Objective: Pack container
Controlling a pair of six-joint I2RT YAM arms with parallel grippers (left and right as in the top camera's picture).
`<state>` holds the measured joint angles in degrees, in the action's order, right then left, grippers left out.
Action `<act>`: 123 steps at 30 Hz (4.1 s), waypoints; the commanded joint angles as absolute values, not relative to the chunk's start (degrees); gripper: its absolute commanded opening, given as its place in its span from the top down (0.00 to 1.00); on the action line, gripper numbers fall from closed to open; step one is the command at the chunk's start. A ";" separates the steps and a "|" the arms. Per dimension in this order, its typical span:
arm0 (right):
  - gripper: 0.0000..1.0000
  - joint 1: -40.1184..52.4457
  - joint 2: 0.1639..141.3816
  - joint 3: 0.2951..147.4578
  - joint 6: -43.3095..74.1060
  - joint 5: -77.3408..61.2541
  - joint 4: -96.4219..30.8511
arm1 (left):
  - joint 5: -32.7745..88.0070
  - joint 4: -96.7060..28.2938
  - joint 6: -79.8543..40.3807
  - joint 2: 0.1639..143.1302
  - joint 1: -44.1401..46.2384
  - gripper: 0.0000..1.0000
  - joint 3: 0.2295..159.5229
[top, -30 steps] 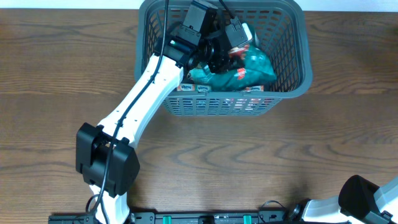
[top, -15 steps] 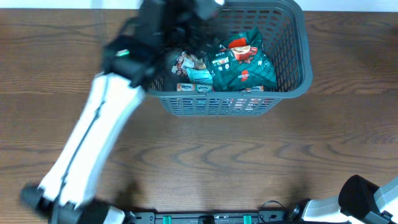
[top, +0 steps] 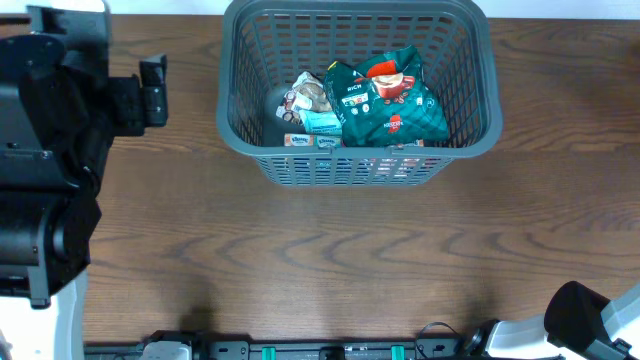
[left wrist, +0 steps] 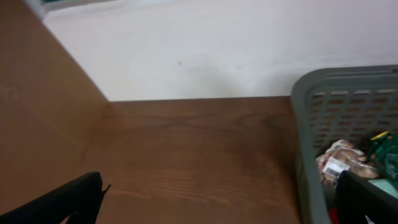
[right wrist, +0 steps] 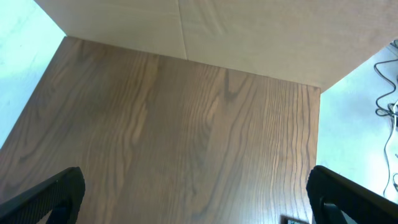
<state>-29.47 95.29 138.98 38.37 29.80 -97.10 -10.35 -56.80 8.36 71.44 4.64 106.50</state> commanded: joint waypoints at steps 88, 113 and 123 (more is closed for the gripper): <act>0.01 -29.69 95.59 138.91 38.94 30.37 -97.27 | 3.86 -10.35 -7.27 0.12 0.73 0.01 3.11; 0.01 -29.69 95.59 138.89 38.94 30.35 -97.27 | 3.88 -10.35 -7.18 0.23 0.71 0.01 3.11; 0.01 -29.69 95.77 138.89 38.94 30.35 -97.25 | 3.88 -10.33 -7.18 0.23 0.71 0.01 3.11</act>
<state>-29.47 95.29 138.98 38.39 29.80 -97.10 3.90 -10.04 -7.51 0.67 0.84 4.62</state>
